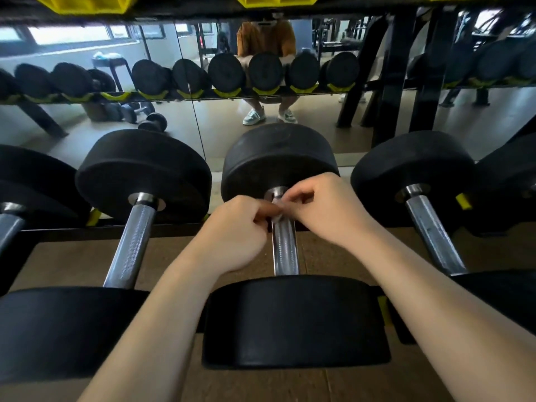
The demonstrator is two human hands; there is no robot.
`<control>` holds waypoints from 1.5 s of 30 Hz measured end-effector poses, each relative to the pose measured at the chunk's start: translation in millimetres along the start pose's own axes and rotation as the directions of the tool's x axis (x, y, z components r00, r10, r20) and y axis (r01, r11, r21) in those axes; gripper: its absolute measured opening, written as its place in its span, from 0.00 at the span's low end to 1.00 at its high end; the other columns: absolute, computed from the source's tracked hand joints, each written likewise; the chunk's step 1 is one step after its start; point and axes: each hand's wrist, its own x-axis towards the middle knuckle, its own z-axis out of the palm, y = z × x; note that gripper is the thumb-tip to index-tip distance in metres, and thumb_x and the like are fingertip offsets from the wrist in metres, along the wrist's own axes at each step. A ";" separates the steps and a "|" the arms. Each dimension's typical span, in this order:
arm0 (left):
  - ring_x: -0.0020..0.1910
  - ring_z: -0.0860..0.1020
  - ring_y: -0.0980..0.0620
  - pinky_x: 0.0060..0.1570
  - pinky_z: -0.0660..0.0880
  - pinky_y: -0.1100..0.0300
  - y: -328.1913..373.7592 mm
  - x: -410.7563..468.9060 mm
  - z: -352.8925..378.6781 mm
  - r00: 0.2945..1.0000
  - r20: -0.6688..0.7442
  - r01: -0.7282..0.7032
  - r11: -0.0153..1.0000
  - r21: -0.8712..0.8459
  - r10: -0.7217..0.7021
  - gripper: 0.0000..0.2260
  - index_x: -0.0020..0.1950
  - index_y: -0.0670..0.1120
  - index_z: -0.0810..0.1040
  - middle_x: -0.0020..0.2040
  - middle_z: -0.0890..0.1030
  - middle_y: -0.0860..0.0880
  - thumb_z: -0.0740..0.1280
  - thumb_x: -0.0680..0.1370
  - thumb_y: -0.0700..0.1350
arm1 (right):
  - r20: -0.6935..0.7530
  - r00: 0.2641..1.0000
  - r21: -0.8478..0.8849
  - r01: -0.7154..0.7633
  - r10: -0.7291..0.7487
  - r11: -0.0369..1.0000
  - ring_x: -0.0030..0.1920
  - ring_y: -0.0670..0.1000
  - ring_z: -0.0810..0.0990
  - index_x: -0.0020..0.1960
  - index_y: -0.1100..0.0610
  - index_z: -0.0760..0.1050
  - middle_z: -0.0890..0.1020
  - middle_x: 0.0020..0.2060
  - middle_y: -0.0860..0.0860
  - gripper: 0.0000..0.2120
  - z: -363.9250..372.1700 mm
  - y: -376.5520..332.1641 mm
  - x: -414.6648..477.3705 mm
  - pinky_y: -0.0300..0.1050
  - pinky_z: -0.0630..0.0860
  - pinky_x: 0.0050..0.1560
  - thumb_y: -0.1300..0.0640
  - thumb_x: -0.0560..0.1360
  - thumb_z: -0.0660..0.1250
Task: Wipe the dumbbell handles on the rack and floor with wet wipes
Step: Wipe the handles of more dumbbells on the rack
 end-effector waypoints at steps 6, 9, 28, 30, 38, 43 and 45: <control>0.40 0.75 0.66 0.39 0.69 0.72 11.7 -37.4 -23.1 0.994 -0.079 -0.088 0.991 -0.098 0.081 0.05 0.44 0.60 0.82 0.40 0.79 0.63 0.68 0.72 0.58 | 0.054 0.992 -0.222 0.122 -0.113 0.967 0.38 0.37 0.75 0.45 0.47 0.81 0.78 0.38 0.40 0.03 -3.1 -5.8 -16.0 0.28 0.67 0.37 0.55 0.74 0.71; 0.33 0.72 0.64 0.34 0.70 0.68 17.3 -50.8 -28.2 0.995 0.024 -0.093 0.990 -0.109 0.096 0.11 0.41 0.59 0.80 0.37 0.76 0.60 0.71 0.66 0.64 | -0.001 0.995 -0.206 0.095 -0.098 0.974 0.38 0.41 0.75 0.41 0.49 0.83 0.76 0.38 0.42 0.04 -1.3 -4.6 -10.5 0.32 0.69 0.40 0.57 0.73 0.71; 0.40 0.73 0.57 0.34 0.67 0.65 14.0 -90.9 -9.6 0.981 -0.165 -0.124 0.985 -0.119 0.104 0.17 0.40 0.58 0.73 0.41 0.74 0.61 0.69 0.62 0.68 | 0.240 0.969 -0.202 0.104 -0.054 0.974 0.35 0.32 0.75 0.36 0.49 0.82 0.79 0.30 0.40 0.05 -3.8 -26.1 -17.6 0.24 0.67 0.36 0.55 0.71 0.73; 0.39 0.73 0.57 0.33 0.67 0.65 14.7 -90.5 -9.8 0.984 -0.153 -0.108 0.985 -0.131 0.088 0.17 0.41 0.58 0.74 0.41 0.74 0.61 0.69 0.62 0.68 | 0.021 0.999 -0.128 0.044 -0.042 0.991 0.34 0.37 0.77 0.39 0.53 0.83 0.81 0.32 0.44 0.04 3.8 -18.3 -3.0 0.25 0.68 0.35 0.56 0.72 0.72; 0.35 0.72 0.59 0.33 0.69 0.65 11.6 -87.9 -9.3 0.989 -0.137 -0.086 0.970 -0.226 0.055 0.17 0.42 0.57 0.76 0.35 0.74 0.57 0.70 0.62 0.66 | 0.249 0.967 -0.032 -0.053 0.060 0.998 0.31 0.39 0.76 0.36 0.49 0.81 0.80 0.30 0.44 0.06 -0.4 -16.5 -22.4 0.34 0.72 0.36 0.58 0.69 0.74; 0.32 0.72 0.60 0.33 0.70 0.64 13.7 -84.1 -12.2 0.993 -0.109 -0.076 0.964 -0.255 0.049 0.12 0.39 0.55 0.78 0.33 0.75 0.53 0.71 0.65 0.62 | 0.183 0.974 0.096 -0.153 0.134 0.983 0.33 0.44 0.79 0.37 0.50 0.80 0.82 0.32 0.48 0.09 -1.3 -5.2 -21.7 0.39 0.76 0.40 0.63 0.71 0.73; 0.32 0.73 0.60 0.33 0.70 0.66 15.7 -78.7 -15.7 0.996 -0.073 -0.064 0.955 -0.289 0.045 0.09 0.38 0.54 0.80 0.32 0.77 0.54 0.72 0.68 0.58 | 0.362 0.917 0.131 -0.229 0.169 0.964 0.36 0.44 0.81 0.39 0.51 0.82 0.84 0.34 0.49 0.06 -6.1 -2.8 -36.9 0.38 0.76 0.39 0.61 0.70 0.75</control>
